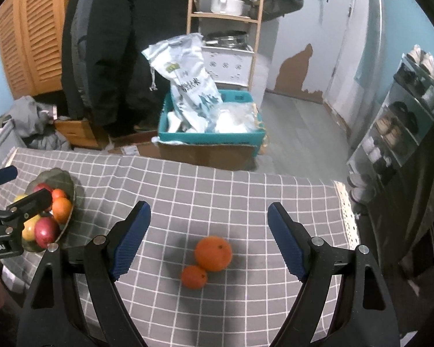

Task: Organize fruits
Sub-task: 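Move both tools away from the bowl toward the two loose oranges, then close the right tool on the larger orange and lift it, then close the left tool on the small orange and lift it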

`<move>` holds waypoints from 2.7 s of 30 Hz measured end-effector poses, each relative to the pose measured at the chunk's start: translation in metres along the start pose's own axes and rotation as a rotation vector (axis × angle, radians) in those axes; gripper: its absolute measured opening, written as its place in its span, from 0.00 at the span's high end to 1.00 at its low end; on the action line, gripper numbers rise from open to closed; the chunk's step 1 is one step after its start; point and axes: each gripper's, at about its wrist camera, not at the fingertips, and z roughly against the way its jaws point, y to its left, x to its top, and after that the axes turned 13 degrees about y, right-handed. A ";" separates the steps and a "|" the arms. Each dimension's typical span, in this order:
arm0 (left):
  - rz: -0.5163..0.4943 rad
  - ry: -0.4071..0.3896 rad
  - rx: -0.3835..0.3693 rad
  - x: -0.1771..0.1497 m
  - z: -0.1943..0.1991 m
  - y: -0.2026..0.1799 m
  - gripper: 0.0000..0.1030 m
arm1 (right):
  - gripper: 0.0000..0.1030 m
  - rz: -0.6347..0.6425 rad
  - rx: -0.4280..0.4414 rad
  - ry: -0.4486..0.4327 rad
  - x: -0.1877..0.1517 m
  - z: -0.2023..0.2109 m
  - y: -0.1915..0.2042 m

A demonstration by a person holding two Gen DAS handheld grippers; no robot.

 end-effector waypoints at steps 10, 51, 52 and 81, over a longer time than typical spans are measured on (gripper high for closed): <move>-0.014 0.087 0.003 0.000 -0.043 -0.015 0.01 | 0.20 -0.043 0.022 0.148 -0.011 -0.060 -0.017; -0.001 0.332 0.017 -0.019 -0.170 -0.033 0.01 | 0.34 -0.108 0.156 0.490 -0.041 -0.215 -0.022; -0.003 0.330 0.014 -0.018 -0.169 -0.034 0.01 | 0.34 -0.103 0.149 0.487 -0.041 -0.214 -0.021; -0.156 0.359 -0.124 -0.043 -0.162 -0.129 0.01 | 0.35 -0.217 -0.031 0.372 -0.094 -0.142 -0.106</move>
